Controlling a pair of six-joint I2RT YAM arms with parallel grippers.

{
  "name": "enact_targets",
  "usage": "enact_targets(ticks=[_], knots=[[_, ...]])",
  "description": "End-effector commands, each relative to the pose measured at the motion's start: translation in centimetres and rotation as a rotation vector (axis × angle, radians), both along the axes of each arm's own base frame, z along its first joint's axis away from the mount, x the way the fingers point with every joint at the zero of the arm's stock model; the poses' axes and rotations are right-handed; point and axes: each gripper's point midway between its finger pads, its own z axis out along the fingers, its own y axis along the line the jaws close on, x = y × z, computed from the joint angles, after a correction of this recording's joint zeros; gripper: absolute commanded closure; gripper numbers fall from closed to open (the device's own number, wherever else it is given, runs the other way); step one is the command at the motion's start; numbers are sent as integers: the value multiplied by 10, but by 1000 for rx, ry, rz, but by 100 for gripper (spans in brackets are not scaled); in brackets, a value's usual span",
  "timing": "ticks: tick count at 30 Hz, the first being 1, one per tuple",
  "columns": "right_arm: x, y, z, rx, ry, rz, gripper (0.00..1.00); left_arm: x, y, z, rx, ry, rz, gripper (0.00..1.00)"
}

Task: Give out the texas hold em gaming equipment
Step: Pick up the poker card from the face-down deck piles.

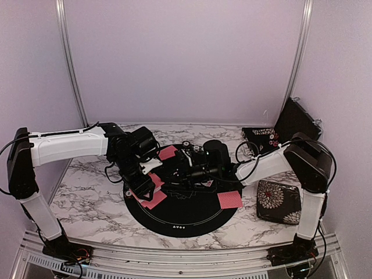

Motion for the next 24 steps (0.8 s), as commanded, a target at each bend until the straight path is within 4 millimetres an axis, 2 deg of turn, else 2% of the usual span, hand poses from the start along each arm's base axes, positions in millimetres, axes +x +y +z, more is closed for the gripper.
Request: enact_targets(ticks=[1,24], knots=[[-1,9,5,17,-9,16,77,0,-2,11,-39,-17,-1,45],[-5,13,5,22,-4,38,86,0,-2,10,-37,-15,-3,45]])
